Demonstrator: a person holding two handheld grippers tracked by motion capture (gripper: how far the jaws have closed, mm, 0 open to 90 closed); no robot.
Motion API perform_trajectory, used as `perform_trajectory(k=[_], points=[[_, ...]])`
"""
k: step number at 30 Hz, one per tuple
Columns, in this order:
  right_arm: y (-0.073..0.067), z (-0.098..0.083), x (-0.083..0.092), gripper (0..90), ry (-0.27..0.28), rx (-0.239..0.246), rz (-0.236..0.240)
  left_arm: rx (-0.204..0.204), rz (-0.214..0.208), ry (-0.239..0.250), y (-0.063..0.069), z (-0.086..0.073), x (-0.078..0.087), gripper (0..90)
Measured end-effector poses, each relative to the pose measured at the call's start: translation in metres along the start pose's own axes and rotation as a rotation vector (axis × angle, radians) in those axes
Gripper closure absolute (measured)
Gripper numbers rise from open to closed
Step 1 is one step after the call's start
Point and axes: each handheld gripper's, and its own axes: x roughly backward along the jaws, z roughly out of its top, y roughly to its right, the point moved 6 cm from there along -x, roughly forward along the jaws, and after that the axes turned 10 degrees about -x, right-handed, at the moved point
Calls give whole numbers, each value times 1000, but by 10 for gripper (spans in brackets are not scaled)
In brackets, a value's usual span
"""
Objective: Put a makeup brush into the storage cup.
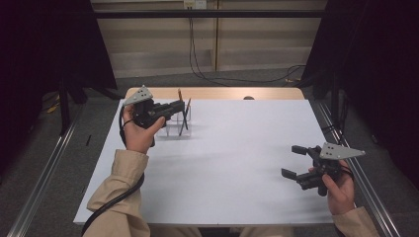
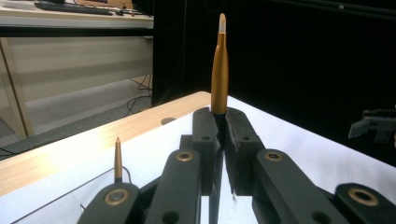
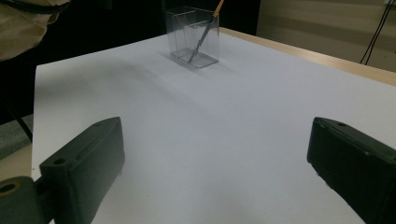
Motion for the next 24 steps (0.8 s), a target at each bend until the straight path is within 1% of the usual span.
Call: perform_trajectory(k=[1,6,22,24], points=[[0,0,0,34,0,2,-1,2,8,-2,-1,0,0,838],[0,0,0,33,1,5,1,5,16,5,-6,3,-3,838],[-1,0,-1,34,-5,7,9,-17,50,-3,-16,12,-13,838],[-2,0,-1,34,-3,9,16,-16,51,-4,-17,13,-14,838]])
